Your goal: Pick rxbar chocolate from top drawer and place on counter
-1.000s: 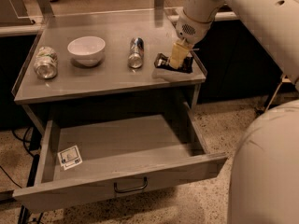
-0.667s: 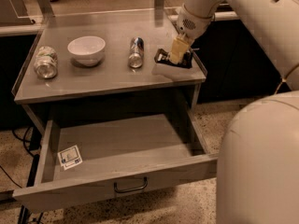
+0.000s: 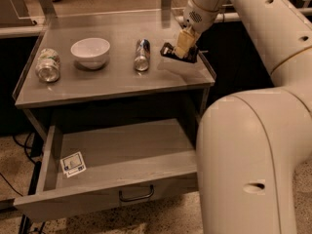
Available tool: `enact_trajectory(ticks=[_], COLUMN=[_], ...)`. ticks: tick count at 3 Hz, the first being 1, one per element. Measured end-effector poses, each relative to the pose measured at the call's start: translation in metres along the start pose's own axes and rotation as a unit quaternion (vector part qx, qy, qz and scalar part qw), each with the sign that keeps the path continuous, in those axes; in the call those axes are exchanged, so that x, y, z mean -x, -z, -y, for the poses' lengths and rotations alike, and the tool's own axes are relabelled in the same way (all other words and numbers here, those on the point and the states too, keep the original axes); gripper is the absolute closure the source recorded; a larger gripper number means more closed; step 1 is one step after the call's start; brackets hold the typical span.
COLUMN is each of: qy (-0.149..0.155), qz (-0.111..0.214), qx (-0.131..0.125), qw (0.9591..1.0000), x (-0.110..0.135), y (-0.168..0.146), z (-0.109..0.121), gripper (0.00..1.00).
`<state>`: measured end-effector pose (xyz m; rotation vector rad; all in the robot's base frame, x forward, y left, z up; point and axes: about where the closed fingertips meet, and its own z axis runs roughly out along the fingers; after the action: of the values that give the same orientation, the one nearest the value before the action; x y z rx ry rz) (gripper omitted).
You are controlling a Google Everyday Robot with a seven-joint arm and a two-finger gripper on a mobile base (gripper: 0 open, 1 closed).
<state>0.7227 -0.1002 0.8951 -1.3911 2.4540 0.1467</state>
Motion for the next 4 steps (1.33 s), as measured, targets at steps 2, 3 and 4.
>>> enact_trajectory(ticks=[2,3,4], qy=[-0.019,-0.026,-0.032], qz=[0.014,0.016,0.015], qx=[0.012,0.014,0.018], qw=[0.9996,0.9994,0.9992], x=[0.008,0.007,0.006], y=[-0.025,-0.036,-0.047], z=[0.023,0.030,0.034], gripper=[1.00,1.00,1.00])
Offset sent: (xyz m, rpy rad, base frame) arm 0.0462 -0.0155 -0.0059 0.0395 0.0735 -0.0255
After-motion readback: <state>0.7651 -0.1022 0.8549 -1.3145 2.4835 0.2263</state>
